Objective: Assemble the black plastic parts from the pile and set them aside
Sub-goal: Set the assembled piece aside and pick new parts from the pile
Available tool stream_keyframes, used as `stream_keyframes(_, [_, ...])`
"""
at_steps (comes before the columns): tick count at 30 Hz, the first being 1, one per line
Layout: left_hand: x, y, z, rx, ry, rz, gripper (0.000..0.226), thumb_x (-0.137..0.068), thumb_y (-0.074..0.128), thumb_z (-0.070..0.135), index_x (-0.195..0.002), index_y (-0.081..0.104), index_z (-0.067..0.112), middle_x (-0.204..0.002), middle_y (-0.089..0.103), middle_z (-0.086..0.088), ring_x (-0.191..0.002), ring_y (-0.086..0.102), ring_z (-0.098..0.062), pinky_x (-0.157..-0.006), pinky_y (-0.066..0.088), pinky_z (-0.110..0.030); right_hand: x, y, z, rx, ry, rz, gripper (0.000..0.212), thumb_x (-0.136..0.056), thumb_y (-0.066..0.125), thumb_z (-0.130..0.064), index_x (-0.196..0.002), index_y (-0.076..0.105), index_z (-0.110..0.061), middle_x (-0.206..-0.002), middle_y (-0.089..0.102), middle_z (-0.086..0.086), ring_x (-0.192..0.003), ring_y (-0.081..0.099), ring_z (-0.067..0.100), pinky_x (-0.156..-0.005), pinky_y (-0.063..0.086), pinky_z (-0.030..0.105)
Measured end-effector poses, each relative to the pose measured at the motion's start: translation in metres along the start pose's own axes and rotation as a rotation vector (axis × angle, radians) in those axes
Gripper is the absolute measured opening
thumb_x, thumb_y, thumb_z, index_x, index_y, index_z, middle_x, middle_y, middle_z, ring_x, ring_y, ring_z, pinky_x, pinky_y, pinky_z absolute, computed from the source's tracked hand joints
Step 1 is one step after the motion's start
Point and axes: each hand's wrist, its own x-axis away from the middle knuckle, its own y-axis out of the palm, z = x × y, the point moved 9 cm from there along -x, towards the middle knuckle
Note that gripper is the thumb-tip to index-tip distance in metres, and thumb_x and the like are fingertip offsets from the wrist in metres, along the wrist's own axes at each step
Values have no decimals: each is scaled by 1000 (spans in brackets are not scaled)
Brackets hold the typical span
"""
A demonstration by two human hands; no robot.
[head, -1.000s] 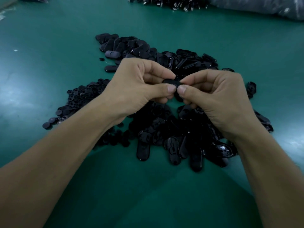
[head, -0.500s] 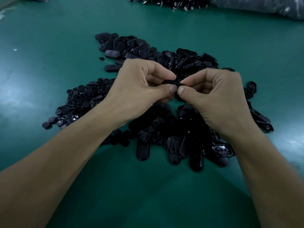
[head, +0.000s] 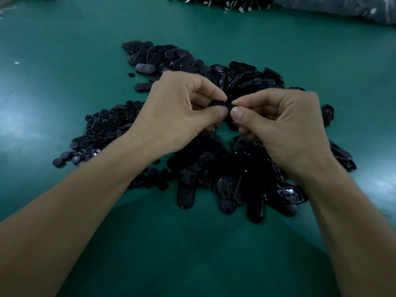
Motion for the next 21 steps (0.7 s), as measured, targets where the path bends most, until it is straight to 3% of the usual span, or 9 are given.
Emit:
stream_keyframes(4, [-4, -7, -8, 84, -34, 45, 12, -83, 81, 11, -90, 74, 17, -76, 76, -2, -70, 75, -17, -68, 61, -26, -1, 1, 4, 33, 6, 26, 13, -91, 72, -13, -92, 74, -26, -72, 74, -12, -64, 70, 4, -58, 50, 13])
stream_keyframes(8, [-7, -27, -20, 138, -79, 186, 13, -80, 83, 9, -87, 75, 16, -71, 75, -1, -69, 75, -19, -68, 61, -25, 1, -11, 7, 266, -11, 144, 14, -95, 67, -15, -100, 75, -25, -78, 70, -19, -72, 68, 0, -66, 52, 11])
stream_keyframes(11, [-15, -48, -28, 174, -101, 317, 13, -80, 83, 7, -87, 75, 15, -69, 73, -1, -71, 75, -22, -70, 61, -28, 1, -20, 8, 414, -19, 207, 16, -96, 62, -13, -104, 75, -18, -80, 65, -21, -68, 62, -6, -62, 45, 3])
stream_keyframes(14, [-25, -61, -34, 239, -129, 396, 12, -82, 80, 3, -89, 73, 11, -72, 73, -5, -73, 76, -21, -70, 60, -26, 1, -20, 13, 545, 1, 173, 18, -98, 59, -15, -107, 74, -17, -85, 67, -10, -65, 58, -3, -61, 41, 1])
stream_keyframes(17, [-34, -71, -42, 256, -172, 472, 14, -83, 77, 0, -89, 70, 10, -78, 72, -9, -74, 76, -21, -71, 60, -26, 1, -15, 15, 579, 20, 102, 13, -96, 63, -21, -101, 74, -20, -77, 63, -17, -77, 58, -7, -64, 39, -2])
stream_keyframes(21, [-51, -86, -56, 222, -235, 547, 14, -82, 77, 0, -85, 67, 10, -71, 71, -5, -69, 75, -19, -68, 60, -26, 3, -10, 20, 569, 75, 16, 15, -88, 70, -44, -84, 71, -29, -66, 60, -13, -66, 59, 1, -54, 44, 13])
